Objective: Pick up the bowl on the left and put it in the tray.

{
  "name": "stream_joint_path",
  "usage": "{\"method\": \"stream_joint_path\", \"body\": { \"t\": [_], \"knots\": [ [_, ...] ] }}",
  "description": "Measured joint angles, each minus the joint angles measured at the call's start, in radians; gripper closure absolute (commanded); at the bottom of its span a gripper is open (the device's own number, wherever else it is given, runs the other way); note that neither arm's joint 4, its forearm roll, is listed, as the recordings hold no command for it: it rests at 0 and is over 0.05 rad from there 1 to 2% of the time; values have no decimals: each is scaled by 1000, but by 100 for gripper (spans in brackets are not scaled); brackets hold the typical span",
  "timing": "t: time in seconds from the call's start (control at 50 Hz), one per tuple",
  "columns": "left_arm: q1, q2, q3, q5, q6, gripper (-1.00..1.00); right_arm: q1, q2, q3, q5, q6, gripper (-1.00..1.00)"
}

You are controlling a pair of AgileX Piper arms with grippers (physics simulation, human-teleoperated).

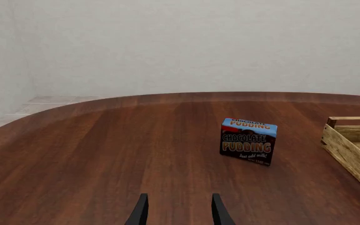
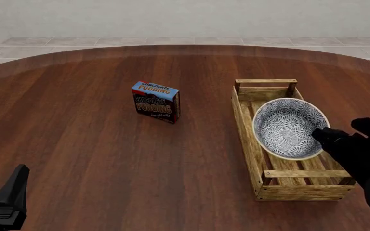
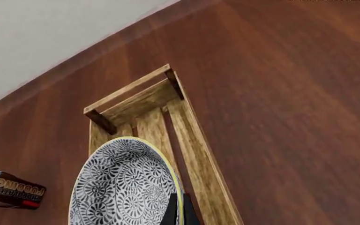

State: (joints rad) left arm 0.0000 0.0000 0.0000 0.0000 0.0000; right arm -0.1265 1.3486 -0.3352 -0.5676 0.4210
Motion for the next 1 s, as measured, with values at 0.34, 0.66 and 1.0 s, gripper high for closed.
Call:
{"method": "stream_joint_path", "body": {
  "t": [0.34, 0.66, 1.0],
  "knots": [
    [0, 0, 0, 0, 0, -100, 0, 10, -8, -6, -4, 100],
    [0, 0, 0, 0, 0, -100, 0, 26, -16, -14, -1, 100],
    [0, 0, 0, 0, 0, -100, -4, 63, -23, -38, 4, 100]
  ]
}}
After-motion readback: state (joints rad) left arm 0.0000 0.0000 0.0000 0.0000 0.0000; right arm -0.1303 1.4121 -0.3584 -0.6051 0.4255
